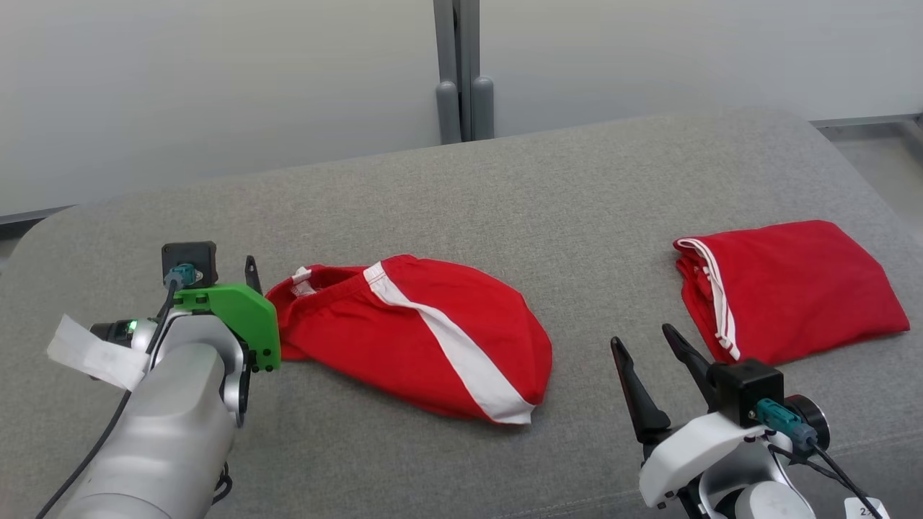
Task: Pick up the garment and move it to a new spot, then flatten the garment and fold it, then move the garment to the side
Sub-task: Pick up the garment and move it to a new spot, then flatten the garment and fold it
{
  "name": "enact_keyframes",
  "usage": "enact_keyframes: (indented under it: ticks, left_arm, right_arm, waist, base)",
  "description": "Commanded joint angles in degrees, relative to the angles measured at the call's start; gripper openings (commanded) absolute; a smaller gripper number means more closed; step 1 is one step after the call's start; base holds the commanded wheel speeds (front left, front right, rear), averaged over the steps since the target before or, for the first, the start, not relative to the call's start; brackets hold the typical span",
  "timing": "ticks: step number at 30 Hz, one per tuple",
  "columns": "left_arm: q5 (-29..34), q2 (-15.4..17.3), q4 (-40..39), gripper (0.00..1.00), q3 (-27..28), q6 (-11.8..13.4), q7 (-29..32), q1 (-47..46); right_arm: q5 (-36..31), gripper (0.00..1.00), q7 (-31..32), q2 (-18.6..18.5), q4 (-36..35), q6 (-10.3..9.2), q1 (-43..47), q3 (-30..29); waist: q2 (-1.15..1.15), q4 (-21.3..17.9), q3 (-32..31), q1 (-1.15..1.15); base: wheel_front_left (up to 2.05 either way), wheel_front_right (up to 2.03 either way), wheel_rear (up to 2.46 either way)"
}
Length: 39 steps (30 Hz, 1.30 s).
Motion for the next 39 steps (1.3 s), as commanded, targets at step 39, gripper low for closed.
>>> enact_keyframes:
  ticks: [39]
  left_arm:
    - [0.2,-3.5,1.6,1.00,-5.6,-3.9,25.8,-8.4]
  right_arm:
    - [0.2,1.00,-0.2,-0.1,-2.9,-0.06,-1.0,0.8]
  waist:
    - [0.00,-12.2,7.2,0.00]
  base:
    - [0.00,0.00,0.00]
